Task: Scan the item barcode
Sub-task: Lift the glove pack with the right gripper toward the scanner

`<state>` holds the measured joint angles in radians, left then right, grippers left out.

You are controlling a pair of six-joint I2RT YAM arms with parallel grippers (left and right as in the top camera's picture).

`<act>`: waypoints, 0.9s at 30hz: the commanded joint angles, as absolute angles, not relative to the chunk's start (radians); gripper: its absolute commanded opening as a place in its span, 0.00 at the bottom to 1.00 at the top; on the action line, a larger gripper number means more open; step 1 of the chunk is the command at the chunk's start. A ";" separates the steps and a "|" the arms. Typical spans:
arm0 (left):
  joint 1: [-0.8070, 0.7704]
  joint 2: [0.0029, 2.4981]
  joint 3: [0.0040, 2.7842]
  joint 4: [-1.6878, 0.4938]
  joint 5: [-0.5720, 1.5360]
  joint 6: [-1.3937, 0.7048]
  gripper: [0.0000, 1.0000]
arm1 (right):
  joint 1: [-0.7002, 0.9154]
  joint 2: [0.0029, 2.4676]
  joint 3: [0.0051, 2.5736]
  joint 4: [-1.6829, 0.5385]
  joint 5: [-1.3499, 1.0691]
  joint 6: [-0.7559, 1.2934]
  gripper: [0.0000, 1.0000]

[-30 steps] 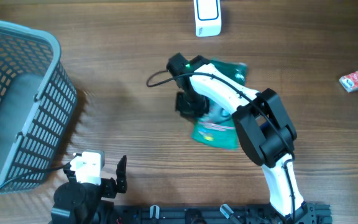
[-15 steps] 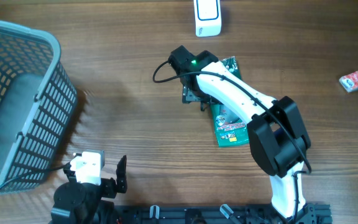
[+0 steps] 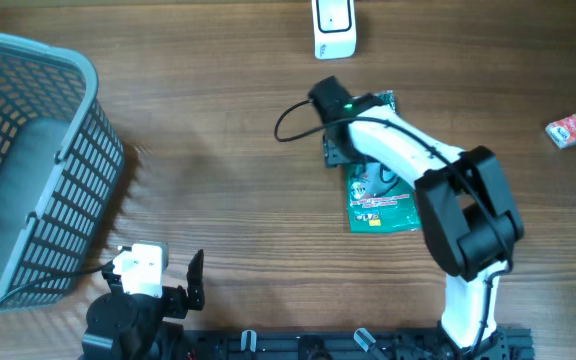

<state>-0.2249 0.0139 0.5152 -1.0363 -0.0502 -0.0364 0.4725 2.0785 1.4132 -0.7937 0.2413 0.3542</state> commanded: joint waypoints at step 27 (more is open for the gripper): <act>-0.220 0.008 0.519 -1.033 -0.041 -0.039 1.00 | 0.321 1.496 1.332 -1.013 -1.232 -0.104 0.05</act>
